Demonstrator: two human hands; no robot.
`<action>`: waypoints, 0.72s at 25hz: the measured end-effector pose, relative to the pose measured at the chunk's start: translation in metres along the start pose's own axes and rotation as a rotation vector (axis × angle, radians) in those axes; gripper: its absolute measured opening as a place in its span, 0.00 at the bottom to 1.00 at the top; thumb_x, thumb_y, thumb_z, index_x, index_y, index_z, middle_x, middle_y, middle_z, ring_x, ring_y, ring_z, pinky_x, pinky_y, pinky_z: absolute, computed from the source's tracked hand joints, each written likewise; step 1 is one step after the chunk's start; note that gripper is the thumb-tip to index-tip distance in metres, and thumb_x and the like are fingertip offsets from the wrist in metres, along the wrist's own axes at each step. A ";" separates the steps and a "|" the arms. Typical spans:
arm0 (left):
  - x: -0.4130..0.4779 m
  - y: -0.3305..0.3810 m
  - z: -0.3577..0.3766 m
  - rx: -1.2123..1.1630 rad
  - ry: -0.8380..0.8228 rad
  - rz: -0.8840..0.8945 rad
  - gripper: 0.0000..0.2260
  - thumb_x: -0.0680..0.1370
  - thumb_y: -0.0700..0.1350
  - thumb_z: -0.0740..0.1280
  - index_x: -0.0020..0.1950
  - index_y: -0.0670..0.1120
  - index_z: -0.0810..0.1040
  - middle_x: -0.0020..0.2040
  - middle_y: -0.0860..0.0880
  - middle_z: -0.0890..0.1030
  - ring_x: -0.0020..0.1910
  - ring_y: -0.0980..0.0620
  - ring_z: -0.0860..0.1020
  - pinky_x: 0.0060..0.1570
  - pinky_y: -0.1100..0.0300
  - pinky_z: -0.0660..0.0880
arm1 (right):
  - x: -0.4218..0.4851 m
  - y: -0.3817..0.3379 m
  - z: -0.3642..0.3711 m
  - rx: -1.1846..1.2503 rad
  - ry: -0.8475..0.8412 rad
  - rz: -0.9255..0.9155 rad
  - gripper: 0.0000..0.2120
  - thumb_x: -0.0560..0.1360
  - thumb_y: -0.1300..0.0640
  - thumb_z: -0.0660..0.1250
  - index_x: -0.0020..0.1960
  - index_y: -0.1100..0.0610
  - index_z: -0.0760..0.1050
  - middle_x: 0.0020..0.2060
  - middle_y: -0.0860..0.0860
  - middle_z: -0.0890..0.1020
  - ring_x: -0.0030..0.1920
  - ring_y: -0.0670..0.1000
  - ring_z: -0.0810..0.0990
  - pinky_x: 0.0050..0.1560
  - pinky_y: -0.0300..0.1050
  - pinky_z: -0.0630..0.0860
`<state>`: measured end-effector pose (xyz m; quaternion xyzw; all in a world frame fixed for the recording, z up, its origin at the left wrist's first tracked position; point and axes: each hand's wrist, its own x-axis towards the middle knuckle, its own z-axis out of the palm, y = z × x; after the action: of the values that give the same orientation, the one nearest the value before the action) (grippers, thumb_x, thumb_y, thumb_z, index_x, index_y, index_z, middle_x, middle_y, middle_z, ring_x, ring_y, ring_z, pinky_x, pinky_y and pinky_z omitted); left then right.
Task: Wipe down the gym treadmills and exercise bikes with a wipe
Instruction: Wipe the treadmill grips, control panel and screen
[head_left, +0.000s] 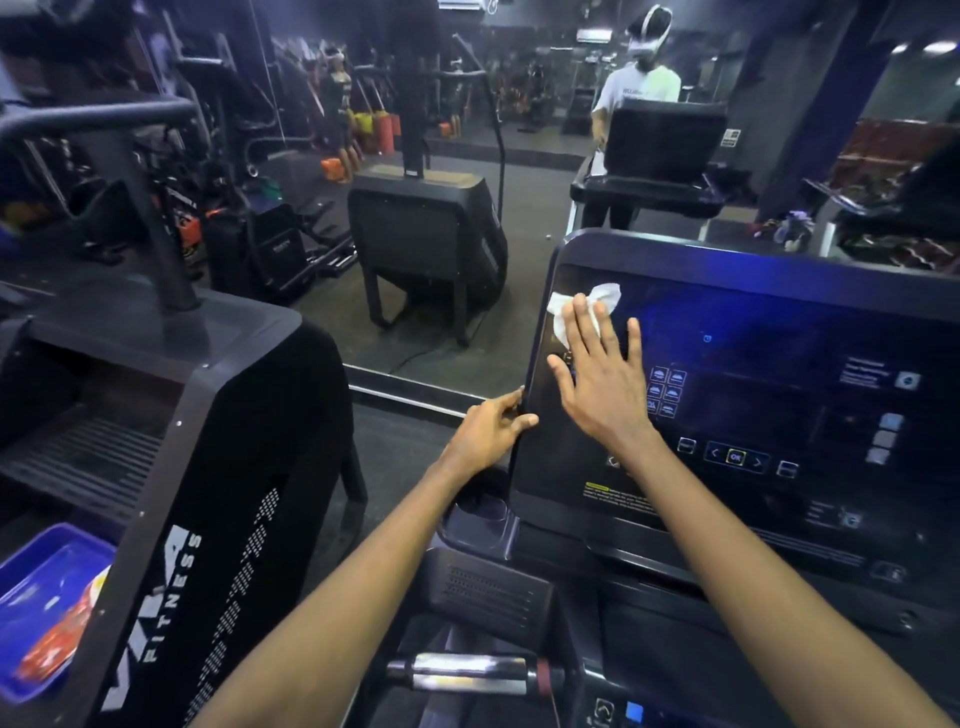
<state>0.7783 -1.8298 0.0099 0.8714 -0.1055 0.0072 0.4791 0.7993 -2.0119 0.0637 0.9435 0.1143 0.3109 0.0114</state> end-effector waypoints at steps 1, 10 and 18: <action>0.001 0.005 0.001 -0.002 0.010 0.018 0.22 0.80 0.49 0.68 0.73 0.49 0.71 0.59 0.57 0.81 0.51 0.69 0.78 0.60 0.65 0.74 | 0.009 0.002 -0.005 0.025 0.006 0.050 0.32 0.83 0.42 0.50 0.81 0.53 0.44 0.80 0.49 0.46 0.80 0.51 0.44 0.77 0.58 0.39; 0.023 0.030 0.002 -0.081 0.095 0.080 0.25 0.81 0.51 0.65 0.77 0.50 0.65 0.64 0.50 0.80 0.59 0.61 0.77 0.48 0.82 0.66 | -0.039 0.040 -0.006 -0.012 0.022 0.273 0.33 0.82 0.43 0.50 0.81 0.55 0.43 0.80 0.50 0.46 0.80 0.50 0.44 0.77 0.59 0.42; 0.020 0.022 0.016 -0.104 0.090 0.063 0.27 0.82 0.60 0.57 0.79 0.58 0.55 0.70 0.53 0.75 0.68 0.52 0.73 0.67 0.55 0.70 | -0.101 0.029 0.004 -0.009 -0.081 0.206 0.34 0.82 0.42 0.52 0.81 0.54 0.43 0.80 0.49 0.45 0.79 0.50 0.42 0.78 0.59 0.44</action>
<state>0.7919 -1.8584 0.0217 0.8403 -0.1115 0.0557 0.5276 0.7292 -2.0624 0.0040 0.9620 0.0146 0.2725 -0.0118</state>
